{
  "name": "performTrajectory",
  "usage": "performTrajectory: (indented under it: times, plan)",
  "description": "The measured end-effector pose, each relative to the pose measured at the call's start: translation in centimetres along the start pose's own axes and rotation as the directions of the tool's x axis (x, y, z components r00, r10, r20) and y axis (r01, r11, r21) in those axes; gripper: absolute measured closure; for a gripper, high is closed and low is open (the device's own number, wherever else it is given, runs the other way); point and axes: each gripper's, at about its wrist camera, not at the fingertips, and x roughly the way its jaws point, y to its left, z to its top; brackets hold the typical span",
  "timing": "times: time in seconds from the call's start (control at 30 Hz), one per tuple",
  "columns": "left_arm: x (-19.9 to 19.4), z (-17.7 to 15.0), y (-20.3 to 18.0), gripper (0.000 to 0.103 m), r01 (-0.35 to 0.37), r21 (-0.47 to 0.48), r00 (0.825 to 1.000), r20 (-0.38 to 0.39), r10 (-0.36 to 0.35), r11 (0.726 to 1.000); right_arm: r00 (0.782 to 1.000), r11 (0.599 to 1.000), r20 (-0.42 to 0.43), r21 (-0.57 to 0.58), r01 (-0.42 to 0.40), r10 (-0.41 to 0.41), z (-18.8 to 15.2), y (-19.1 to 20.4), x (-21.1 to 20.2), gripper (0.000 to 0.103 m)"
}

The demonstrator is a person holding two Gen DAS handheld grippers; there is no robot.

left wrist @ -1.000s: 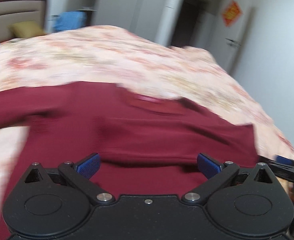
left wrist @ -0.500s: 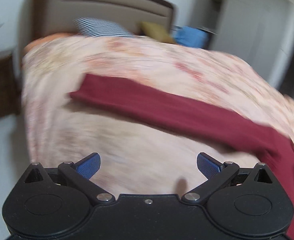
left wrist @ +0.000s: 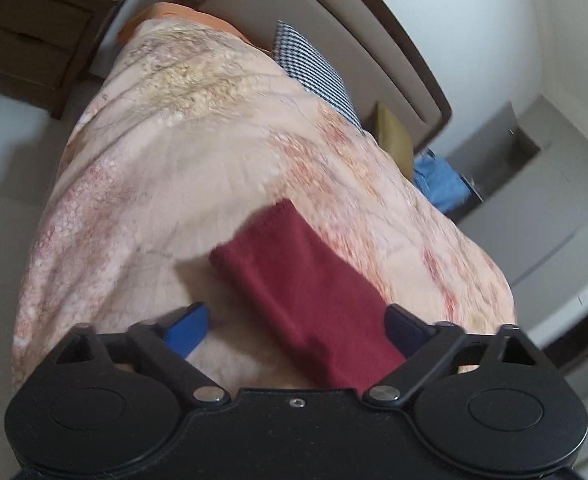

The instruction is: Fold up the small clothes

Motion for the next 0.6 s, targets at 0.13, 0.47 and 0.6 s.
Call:
performTrajectory:
  times: [0.13,0.47,0.6]
  plan:
    - [0.6,0.4,-1.0,0.067,-0.021,0.020,0.999,0.034,0.020,1.000,1.000,1.000,0.000,0.013,0.003,-0.003,0.1,-0.4,0.5,0.000]
    - [-2.1,0.5,-9.8,0.096,0.112,0.299,0.979,0.132,-0.157,0.948,1.000,0.998,0.014,0.065,0.003,-0.003,-0.8,-1.7,0.2,0.000]
    - [-5.5,-1.8,-16.3,0.096,0.224,0.493,0.942,0.112,-0.317,0.841,1.000,0.995,0.026,0.101,0.004,-0.007,-1.3,-2.5,-0.2,0.000]
